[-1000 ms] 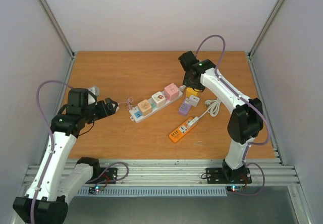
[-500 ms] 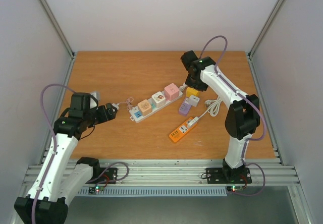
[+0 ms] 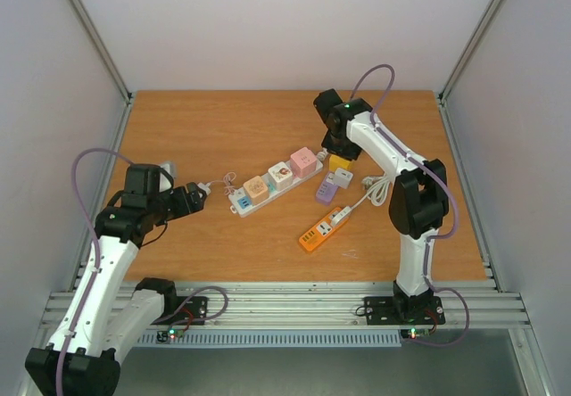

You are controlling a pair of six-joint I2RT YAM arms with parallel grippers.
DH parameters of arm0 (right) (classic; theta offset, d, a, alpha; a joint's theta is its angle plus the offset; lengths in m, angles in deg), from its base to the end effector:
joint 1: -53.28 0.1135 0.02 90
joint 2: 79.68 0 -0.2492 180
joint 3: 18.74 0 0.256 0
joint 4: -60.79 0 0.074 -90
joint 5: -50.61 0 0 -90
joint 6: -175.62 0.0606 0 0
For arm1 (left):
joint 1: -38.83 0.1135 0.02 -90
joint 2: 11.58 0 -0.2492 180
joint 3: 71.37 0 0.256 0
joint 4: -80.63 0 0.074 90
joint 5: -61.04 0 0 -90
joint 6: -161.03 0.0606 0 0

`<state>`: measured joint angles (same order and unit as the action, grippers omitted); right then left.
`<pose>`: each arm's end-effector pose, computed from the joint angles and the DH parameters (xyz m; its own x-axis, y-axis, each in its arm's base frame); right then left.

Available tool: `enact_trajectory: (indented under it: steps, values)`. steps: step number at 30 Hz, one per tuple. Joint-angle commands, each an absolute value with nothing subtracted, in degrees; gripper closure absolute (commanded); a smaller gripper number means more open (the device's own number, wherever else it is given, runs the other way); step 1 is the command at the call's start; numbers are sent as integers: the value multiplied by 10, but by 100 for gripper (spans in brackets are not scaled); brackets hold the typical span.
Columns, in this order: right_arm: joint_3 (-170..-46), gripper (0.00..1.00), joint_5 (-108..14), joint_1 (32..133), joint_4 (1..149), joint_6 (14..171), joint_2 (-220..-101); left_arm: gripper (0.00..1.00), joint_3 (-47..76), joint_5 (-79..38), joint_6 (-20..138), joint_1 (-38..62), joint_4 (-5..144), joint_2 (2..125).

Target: Insert the plug

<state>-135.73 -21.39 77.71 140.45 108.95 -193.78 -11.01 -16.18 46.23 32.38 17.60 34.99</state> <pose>0.3788 0.1515 0.2257 -0.9441 -0.0152 -0.3293 0.0489 0.9814 -0.1856 0.1815 -0.0340 0.2547 -0.7894 -0.3224 -0.5224 -0.0860 0.9006 -0.4260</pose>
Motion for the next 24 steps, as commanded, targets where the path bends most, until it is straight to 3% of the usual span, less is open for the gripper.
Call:
enact_trajectory:
  steps: [1,24]
  values:
    - [-1374,95,-217,775,1417,1107,-1944,12,-114,-172,470,326,192,345]
    - [-1443,96,-210,775,1513,1137,-2023,11,-115,-170,469,326,192,346]
